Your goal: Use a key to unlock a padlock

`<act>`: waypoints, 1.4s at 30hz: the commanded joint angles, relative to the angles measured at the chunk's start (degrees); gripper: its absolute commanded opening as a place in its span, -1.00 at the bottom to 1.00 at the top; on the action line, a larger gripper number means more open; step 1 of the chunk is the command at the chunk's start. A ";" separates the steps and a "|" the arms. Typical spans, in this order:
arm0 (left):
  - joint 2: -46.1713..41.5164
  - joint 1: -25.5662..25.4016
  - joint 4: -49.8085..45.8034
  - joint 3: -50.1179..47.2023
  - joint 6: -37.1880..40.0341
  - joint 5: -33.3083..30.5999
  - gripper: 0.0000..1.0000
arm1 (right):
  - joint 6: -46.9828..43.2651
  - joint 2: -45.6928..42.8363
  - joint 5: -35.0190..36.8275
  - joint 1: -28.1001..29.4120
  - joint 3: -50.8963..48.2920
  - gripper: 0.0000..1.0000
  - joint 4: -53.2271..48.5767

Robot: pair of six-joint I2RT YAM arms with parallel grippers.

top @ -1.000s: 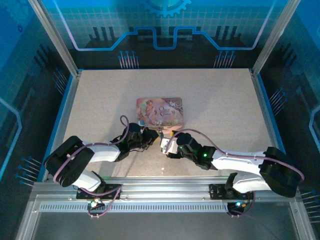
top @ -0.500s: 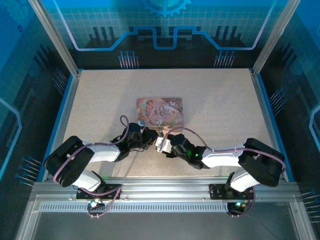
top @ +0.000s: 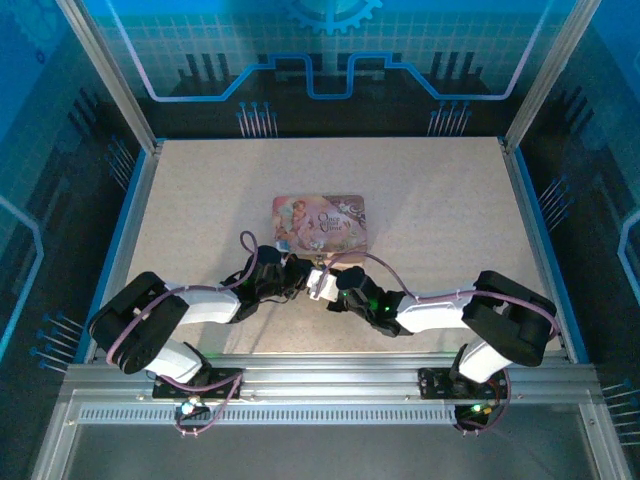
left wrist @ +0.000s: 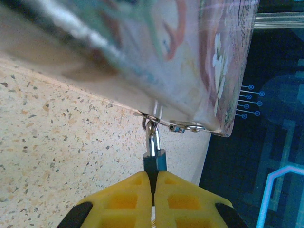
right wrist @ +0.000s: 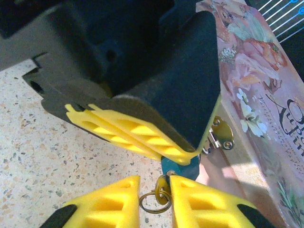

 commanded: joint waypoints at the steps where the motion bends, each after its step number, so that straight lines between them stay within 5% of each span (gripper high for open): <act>1: 0.99 -1.10 -3.34 0.06 -4.15 4.11 -0.84 | 0.47 1.55 1.85 0.67 1.36 -0.63 2.56; 11: 1.57 -1.42 -2.73 0.01 -4.39 4.18 -0.84 | 0.75 2.83 5.93 0.68 1.80 -1.00 4.05; 24: 1.77 -1.54 -2.46 0.05 -4.50 4.18 -0.84 | 3.84 2.39 6.64 0.60 0.52 -1.00 6.65; 42: 1.75 -1.63 -2.80 0.13 -4.38 4.03 -0.84 | 30.88 3.31 -0.98 -1.97 -1.73 -1.00 14.66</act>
